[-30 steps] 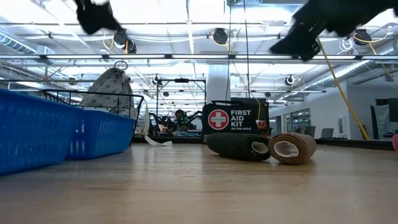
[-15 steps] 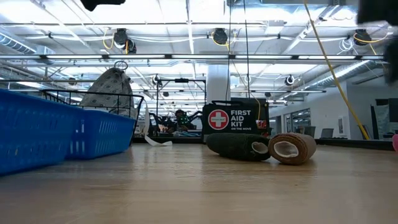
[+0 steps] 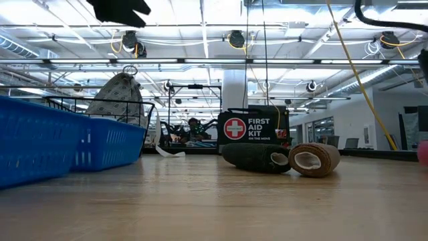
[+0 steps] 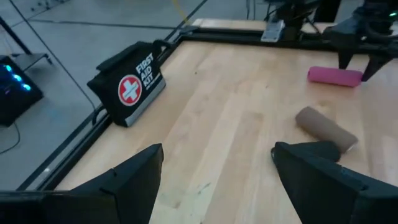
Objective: Pick & Place Medicine items
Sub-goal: Put the pink bandage into the bottom blue basket
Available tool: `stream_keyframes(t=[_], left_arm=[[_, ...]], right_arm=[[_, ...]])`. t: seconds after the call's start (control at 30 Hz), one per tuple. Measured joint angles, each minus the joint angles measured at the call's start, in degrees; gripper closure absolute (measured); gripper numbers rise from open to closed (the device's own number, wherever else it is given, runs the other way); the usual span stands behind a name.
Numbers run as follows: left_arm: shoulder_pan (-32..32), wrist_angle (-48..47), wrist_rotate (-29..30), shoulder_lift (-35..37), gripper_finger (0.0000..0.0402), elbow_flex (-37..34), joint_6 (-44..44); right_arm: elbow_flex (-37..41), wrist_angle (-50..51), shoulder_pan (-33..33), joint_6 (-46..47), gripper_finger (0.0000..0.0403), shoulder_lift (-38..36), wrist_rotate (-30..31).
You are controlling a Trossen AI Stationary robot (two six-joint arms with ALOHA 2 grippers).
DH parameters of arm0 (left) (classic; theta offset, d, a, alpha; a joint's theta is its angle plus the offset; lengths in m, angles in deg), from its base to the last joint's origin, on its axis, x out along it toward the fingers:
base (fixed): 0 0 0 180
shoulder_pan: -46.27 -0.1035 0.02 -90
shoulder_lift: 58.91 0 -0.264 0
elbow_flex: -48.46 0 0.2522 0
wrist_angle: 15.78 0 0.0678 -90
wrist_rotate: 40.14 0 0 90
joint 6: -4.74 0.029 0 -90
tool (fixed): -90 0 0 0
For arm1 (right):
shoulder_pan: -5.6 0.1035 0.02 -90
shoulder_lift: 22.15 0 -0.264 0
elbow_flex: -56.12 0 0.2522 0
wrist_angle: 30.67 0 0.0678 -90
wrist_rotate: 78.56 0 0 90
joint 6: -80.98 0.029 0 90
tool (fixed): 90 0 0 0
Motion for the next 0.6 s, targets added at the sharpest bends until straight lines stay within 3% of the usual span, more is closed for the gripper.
stream_keyframes(t=[0.27,0.6], left_arm=[[-0.92,5.04,0.0,-1.75,0.0094,-0.02,0.5],[-0.92,11.05,-0.03,-1.75,0.009,-0.02,3.27]], right_arm=[[3.66,-1.41,-2.02,2.91,0.0152,2.76,4.71],[4.81,-0.54,-2.49,-3.02,0.0187,2.96,32.42]])
